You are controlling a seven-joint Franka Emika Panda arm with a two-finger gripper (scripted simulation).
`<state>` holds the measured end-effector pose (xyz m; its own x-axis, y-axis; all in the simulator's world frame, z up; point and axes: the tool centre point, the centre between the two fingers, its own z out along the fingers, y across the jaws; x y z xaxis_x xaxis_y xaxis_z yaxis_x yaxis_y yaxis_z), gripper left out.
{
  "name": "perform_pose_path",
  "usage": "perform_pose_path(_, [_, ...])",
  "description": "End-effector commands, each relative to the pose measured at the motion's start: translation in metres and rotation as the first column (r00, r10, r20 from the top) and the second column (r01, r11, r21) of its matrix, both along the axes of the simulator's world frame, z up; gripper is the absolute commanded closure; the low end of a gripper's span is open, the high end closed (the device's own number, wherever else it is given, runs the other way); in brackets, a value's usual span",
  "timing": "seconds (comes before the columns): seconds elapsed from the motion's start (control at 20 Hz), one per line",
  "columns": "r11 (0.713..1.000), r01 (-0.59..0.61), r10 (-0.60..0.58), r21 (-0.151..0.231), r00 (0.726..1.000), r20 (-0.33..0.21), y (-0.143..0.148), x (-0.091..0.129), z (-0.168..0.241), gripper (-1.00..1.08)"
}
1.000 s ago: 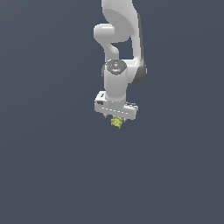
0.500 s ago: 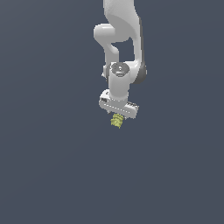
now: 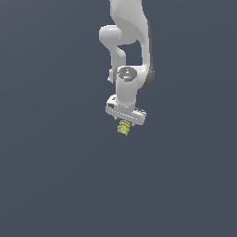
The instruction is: Pick up the object and move it to a goal position.
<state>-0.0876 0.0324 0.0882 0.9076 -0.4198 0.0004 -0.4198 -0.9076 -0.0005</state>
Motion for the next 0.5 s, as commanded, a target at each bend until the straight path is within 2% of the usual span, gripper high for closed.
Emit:
perform_pose_path(0.0, [1.0,0.0,0.0,0.0,1.0,-0.001,0.0,0.0,-0.005,-0.92])
perform_pose_path(0.45, [1.0,0.004,-0.004,0.0,1.0,-0.001,0.0,-0.002,-0.042,-0.92])
